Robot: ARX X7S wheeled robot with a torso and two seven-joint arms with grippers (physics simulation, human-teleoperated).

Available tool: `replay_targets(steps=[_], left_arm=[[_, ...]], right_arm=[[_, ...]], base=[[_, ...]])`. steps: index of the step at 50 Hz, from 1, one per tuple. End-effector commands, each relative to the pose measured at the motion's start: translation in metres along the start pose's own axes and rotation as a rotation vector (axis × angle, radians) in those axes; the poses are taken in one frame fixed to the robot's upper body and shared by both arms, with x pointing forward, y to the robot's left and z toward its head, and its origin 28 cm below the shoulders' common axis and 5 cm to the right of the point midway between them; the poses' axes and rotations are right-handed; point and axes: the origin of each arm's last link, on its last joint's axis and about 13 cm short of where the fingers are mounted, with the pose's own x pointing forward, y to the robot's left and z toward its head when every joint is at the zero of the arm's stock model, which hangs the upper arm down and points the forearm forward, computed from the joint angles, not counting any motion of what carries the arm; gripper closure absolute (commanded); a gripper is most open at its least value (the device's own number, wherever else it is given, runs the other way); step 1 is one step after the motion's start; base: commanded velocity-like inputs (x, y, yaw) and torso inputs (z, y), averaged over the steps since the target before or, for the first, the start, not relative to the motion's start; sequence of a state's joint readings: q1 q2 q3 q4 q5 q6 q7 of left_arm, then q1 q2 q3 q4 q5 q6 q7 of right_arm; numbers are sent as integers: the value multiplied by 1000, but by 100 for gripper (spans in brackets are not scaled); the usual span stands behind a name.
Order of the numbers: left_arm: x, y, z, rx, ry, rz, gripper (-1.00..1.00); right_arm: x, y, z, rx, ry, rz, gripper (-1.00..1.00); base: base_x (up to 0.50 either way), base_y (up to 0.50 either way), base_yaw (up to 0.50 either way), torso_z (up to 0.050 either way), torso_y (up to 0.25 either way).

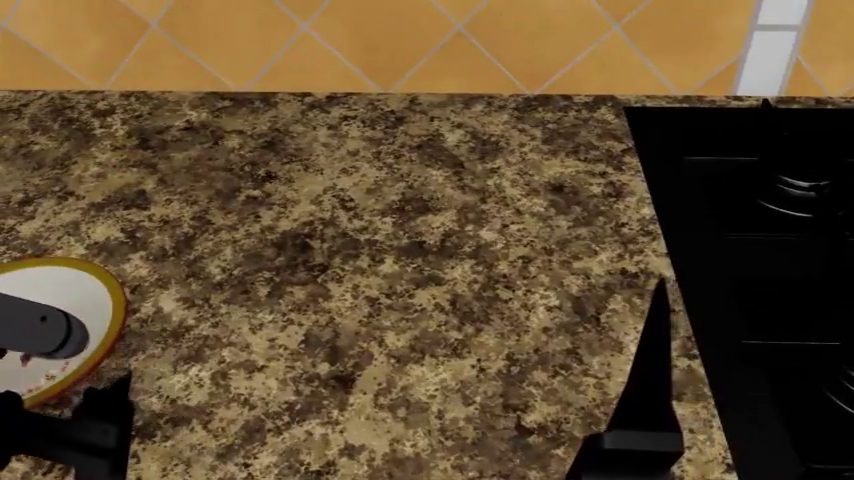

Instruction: Stack the bowls from largest to smallest.

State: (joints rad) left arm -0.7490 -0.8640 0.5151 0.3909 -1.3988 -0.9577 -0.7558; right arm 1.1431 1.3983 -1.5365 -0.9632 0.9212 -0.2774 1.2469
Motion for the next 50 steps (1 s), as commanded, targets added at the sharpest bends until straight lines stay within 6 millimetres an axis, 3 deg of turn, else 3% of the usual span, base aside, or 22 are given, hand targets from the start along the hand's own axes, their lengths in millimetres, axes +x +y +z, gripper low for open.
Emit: replay_targets(steps=[1, 16, 17, 31, 50], left_arm=[[11, 1, -11, -18, 16, -18, -100], [13, 2, -15, -5, 23, -15, -100], [12, 1, -14, 2, 16, -11, 100], [-10, -4, 8, 28, -77, -3, 100], [-55, -8, 39, 95, -265, 1, 100]], right_arm=[[2, 3, 1, 11, -34, 44, -100], [1, 4, 1, 12, -30, 48, -100], [1, 4, 1, 11, -30, 48, -100], [2, 5, -1, 11, -27, 52, -100], [-1, 4, 5, 8, -94, 54, -100]], base=[[0, 0, 0, 0, 0], [1, 0, 0, 0, 0], [0, 0, 0, 0, 0], [0, 0, 0, 0, 0], [0, 0, 0, 0, 0]])
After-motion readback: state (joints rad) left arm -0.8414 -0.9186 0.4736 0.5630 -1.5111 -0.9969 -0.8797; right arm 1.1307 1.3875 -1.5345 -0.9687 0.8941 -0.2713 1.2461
